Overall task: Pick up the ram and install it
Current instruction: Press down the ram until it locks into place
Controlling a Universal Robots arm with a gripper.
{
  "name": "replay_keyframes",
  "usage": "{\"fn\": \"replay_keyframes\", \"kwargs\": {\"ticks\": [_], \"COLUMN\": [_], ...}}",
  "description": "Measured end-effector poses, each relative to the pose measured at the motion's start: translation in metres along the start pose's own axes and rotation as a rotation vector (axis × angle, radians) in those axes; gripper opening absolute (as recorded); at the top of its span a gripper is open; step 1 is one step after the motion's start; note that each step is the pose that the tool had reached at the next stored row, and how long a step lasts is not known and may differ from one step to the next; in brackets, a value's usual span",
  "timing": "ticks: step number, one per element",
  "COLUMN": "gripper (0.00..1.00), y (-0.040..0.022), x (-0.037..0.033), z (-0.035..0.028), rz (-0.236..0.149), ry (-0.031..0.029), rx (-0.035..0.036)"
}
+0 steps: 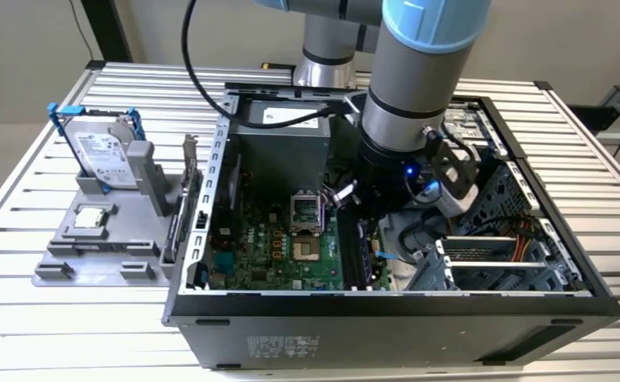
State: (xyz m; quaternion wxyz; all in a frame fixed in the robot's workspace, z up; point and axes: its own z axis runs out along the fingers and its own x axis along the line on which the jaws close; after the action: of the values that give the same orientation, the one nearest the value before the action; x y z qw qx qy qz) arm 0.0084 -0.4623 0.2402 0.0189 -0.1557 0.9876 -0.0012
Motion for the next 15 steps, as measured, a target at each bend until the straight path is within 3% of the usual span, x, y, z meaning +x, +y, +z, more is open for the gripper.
{"fn": "replay_keyframes", "kwargs": {"ticks": [15], "gripper": [0.0], "y": [0.0], "x": [0.0], "z": [-0.0001], "rz": [-0.251], "ry": [-0.0021], "rx": [-0.0093]}}
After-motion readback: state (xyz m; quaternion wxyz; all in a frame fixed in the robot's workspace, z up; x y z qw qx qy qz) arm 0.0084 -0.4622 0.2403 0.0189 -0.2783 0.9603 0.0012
